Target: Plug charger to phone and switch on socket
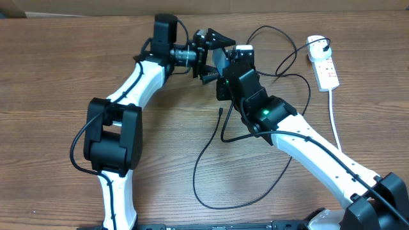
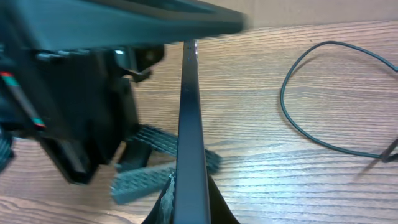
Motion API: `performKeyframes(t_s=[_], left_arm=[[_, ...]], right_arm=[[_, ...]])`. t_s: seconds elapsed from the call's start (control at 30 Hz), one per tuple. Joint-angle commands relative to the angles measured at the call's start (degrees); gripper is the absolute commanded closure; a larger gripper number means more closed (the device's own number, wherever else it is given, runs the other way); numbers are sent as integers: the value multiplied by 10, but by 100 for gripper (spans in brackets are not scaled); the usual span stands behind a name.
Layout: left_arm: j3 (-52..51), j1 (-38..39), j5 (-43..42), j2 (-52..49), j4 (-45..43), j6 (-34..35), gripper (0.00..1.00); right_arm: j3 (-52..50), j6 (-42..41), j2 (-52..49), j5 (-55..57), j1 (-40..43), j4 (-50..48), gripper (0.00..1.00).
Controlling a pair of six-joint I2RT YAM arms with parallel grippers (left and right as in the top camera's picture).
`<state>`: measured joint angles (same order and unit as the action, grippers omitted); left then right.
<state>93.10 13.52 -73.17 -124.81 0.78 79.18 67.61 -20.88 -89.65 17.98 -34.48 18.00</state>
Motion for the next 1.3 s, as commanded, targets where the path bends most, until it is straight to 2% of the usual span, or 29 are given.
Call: performKeyframes(t_s=[0.0,0.2,0.33,0.57,0.7,0.93,1.13,1.27], left_arm=[[14,-15,9,-5,-2,-31,0],[14,-47,7,-5,-2,-74,0],[14,-69,-6,-5,-2,-94,0],[14,-98,-43,-5,-2,-149,0],[14,-106,-81,-5,-2,-188,1],[14,-113,-141,-1,-41,-188,2],[14,-108,-128,1,-43,-146,5],[14,-103,-124,1,-87,-81,8]], right_arm=[[15,-4,3,6,8,-11,96],[15,-17,3,7,25,-3,96],[15,-118,5,-7,50,8,96],[15,-253,5,-193,113,-27,96],[15,-358,5,-310,153,-46,96],[15,-490,5,-504,205,-141,96],[13,-538,5,-473,197,-162,96],[10,-560,5,-441,177,-163,96]])
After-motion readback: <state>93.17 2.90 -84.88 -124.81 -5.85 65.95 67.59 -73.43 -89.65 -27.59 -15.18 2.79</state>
